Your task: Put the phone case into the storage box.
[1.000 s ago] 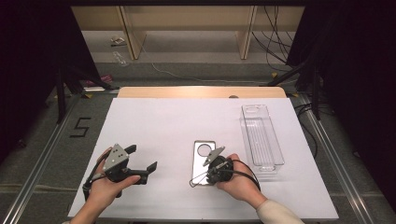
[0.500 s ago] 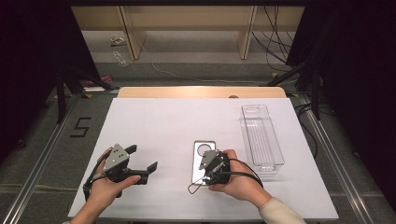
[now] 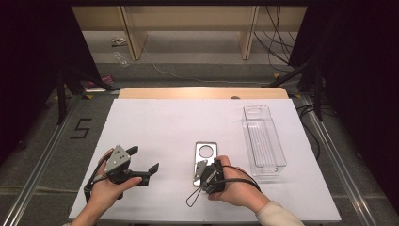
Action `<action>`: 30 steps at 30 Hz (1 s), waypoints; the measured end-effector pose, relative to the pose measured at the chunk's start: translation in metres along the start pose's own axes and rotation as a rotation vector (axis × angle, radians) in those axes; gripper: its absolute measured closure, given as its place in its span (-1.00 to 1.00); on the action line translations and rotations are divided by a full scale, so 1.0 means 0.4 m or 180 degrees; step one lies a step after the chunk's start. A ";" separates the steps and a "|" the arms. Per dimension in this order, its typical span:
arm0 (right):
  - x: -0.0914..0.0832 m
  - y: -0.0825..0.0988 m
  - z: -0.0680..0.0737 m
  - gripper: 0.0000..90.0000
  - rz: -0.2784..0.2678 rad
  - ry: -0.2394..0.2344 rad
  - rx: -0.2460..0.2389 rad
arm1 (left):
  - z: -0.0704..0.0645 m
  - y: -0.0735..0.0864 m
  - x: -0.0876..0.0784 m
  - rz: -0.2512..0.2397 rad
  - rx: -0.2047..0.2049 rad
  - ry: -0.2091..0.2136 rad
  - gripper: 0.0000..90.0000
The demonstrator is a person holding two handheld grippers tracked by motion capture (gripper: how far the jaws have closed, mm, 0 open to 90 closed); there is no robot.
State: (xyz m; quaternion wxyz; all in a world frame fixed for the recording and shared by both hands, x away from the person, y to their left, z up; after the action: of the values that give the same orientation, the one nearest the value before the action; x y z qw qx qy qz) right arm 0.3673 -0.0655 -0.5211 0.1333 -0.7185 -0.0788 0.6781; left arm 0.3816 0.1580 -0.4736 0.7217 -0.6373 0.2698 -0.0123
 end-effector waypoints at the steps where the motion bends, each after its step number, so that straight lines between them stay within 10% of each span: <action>1: 0.001 0.000 -0.001 -0.27 0.0028 0.0013 -0.0006 | 0.000 0.000 0.000 0.0000 0.0000 0.0001 -0.95; 30: 0.035 -0.008 0.000 0.02 0.0365 -0.0007 -0.0141 | -0.002 0.000 0.001 0.0000 0.0002 0.0009 -0.95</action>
State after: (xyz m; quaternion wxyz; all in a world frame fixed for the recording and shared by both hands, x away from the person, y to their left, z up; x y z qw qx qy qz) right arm 0.3686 -0.0586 -0.5335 0.0782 -0.7238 -0.0526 0.6835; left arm 0.3814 0.1570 -0.4738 0.7215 -0.6371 0.2708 -0.0133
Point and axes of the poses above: each handheld gripper's, and its own axes: x roughly forward along the jaws, y roughly out of its underside, z roughly to its left, the point moved 8 cm from there along x, roughly forward along the jaws, and after that the axes turned 15 degrees about -y, right-handed, at the moved point
